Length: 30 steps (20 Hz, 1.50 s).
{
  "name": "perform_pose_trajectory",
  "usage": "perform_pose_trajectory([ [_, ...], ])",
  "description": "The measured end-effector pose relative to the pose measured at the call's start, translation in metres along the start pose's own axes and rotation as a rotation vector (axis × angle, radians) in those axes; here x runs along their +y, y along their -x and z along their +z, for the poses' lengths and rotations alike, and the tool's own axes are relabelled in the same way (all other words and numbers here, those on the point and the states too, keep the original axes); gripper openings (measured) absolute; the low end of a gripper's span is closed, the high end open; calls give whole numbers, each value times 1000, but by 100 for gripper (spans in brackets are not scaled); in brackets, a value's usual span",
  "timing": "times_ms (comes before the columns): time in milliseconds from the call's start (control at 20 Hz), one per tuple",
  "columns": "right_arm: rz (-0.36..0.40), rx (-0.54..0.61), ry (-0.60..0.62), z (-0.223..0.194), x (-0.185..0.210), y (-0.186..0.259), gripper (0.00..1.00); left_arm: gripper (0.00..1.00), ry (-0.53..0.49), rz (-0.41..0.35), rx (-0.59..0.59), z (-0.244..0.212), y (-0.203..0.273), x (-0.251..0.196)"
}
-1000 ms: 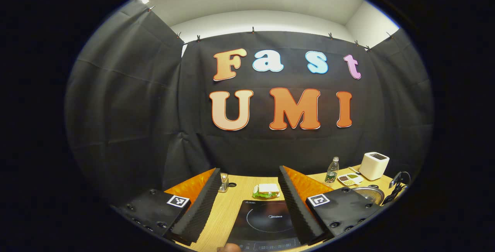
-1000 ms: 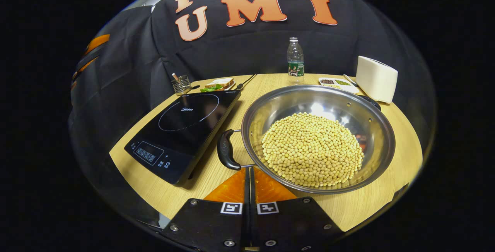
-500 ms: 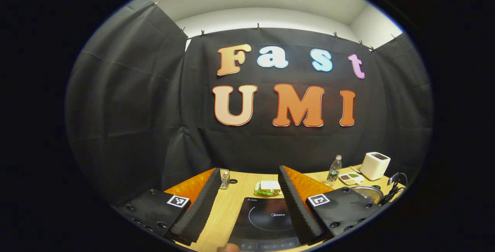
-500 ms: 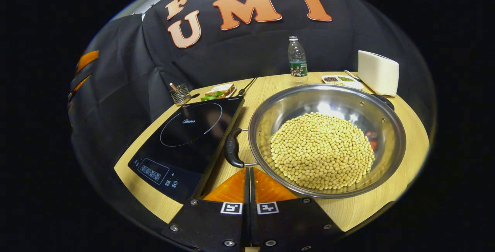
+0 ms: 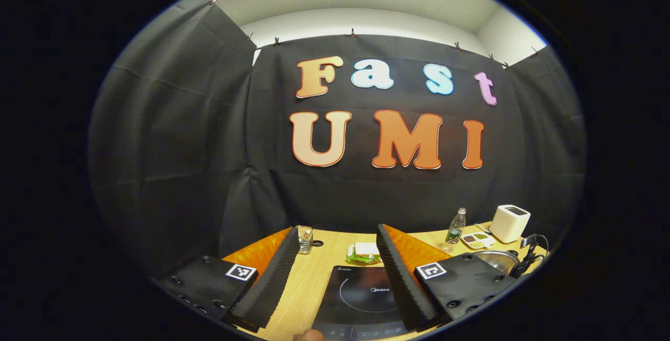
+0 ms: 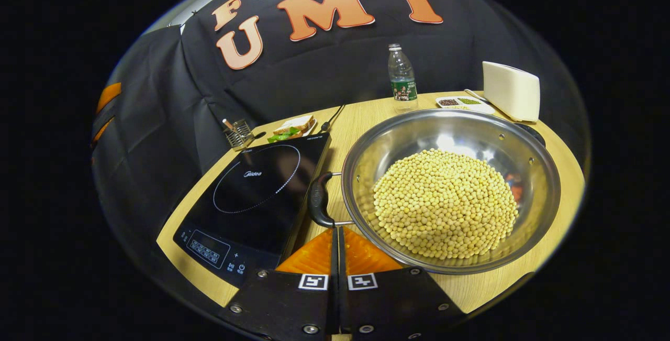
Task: First push the handle of the pot to place it horizontally, then grasp the pot with both hands and set it on the induction cooktop.
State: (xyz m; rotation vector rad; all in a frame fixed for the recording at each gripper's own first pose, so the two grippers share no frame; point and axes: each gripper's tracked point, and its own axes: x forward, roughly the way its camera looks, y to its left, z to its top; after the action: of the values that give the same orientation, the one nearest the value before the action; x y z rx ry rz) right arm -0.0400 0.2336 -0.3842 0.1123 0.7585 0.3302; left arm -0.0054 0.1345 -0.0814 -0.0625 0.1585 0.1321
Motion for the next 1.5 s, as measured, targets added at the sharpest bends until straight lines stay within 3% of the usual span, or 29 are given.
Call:
perform_pose_trajectory([
  [1150, -30, -67, -79, 27, 7, -38, 0, 96, -8, -44, 72, -28, -25, -26],
  [1300, -1, -60, -97, 27, 9, -25, 0, 94, -3, -64, 88, -34, -27, -40],
  [1350, 30, -81, -113, 34, 12, -15, 0, 94, 0, -78, 93, -36, -26, -48],
  [1500, 30, -164, -82, 58, -1, 14, 0, 96, 12, -131, 115, -49, -31, -82],
])
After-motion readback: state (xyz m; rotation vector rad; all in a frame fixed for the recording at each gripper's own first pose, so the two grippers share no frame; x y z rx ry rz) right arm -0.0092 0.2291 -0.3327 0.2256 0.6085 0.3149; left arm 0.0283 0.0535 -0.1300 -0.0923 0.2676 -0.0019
